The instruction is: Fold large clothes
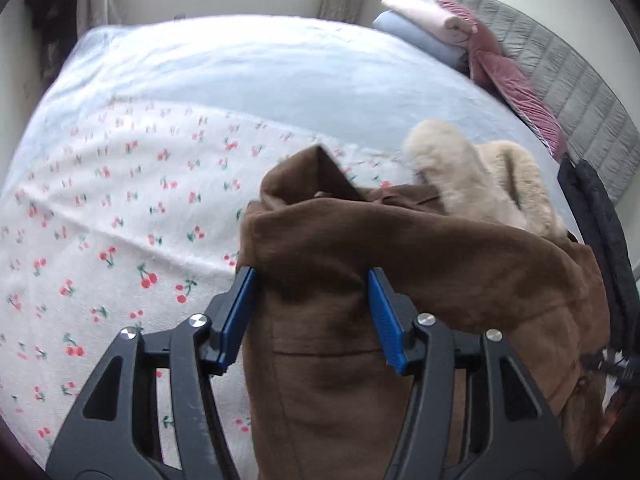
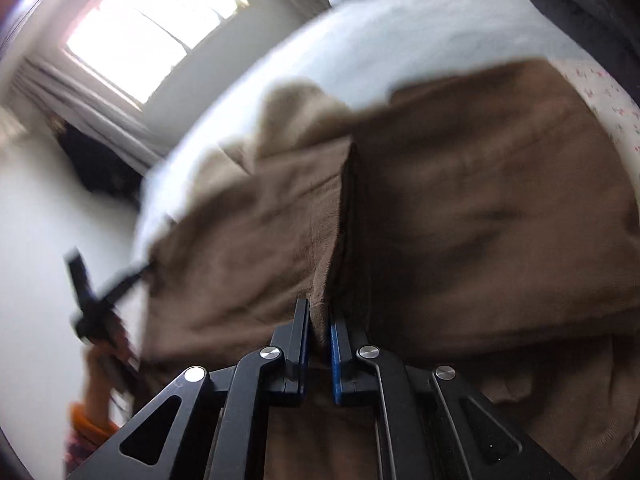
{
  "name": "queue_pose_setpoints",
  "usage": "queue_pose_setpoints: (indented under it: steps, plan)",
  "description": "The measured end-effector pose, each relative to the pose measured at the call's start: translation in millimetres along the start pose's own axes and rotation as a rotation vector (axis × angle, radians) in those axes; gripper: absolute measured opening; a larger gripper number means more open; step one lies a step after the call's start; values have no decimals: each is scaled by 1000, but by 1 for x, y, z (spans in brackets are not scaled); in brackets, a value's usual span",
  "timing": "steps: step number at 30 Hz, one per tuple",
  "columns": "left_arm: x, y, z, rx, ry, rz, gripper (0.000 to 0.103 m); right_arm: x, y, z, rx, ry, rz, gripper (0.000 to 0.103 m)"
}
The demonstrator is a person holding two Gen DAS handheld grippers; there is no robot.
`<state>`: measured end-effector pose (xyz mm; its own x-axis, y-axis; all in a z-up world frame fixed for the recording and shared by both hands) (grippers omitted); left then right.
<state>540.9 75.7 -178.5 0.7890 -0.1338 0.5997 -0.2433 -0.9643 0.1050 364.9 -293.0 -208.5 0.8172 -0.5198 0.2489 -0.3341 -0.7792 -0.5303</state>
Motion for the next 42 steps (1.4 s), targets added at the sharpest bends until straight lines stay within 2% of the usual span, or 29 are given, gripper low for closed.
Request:
queue_pose_setpoints:
  steps: [2, 5, 8, 12, 13, 16, 18, 20, 21, 23, 26, 27, 29, 32, 36, 42]
  plan:
    - [-1, -4, 0, -15, 3, -24, 58, -3, -6, -9, 0, 14, -50, 13]
    - [7, -1, -26, -17, 98, -27, 58, 6, -14, -38, -6, 112, -92, 23]
    - [13, 11, -43, -69, 150, -22, 58, 18, -29, -51, -34, 195, -157, 30]
    - [5, 33, -31, -122, 104, 25, 58, 32, -61, -32, -19, 214, -194, 39]
    - [0, 32, -23, -97, 81, 49, 58, 33, -66, -21, -21, 208, -198, 42]
    - [-24, 13, 7, 39, 0, 121, 59, 27, -58, 11, -66, 157, -190, 44]
    - [-23, 6, 9, 21, -9, 81, 59, 17, -50, 28, -60, 139, -187, 43]
    - [-20, 6, 2, 23, -26, 76, 59, 14, -50, 22, -51, 164, -195, 44]
    - [-19, 5, -5, 19, -25, 68, 59, 11, -50, 15, -47, 148, -185, 45]
    - [-22, 4, -26, 1, -11, 52, 59, 6, -48, 0, -36, 131, -178, 54]
    - [-30, 3, -60, -19, 12, 60, 61, -4, -43, -38, -48, 159, -206, 65]
    - [-34, 5, -71, -20, 17, 66, 63, -8, -43, -47, -55, 171, -210, 66]
    - [-44, 10, -99, -22, 32, 77, 76, -17, -43, -71, -48, 192, -202, 69]
    - [-61, 18, -137, -29, 54, 90, 80, -37, -41, -108, -34, 211, -196, 72]
    - [-92, 28, -186, -23, 53, 80, 85, -66, -38, -149, -58, 226, -213, 76]
    - [-154, 51, -240, -83, -17, 75, 90, -116, -27, -204, -74, 263, -219, 83]
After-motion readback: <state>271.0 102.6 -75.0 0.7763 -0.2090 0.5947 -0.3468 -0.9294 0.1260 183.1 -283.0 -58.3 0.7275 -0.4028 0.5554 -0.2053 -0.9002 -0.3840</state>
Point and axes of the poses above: each gripper's, at about its wrist camera, not at the fingertips, and z roughly the way its jaws point, y to its right, x to its top, the point moved 9 cm from there along z, roughly the way its jaws point, and after that the axes turned 11 degrees about z, right-handed, at the moved point
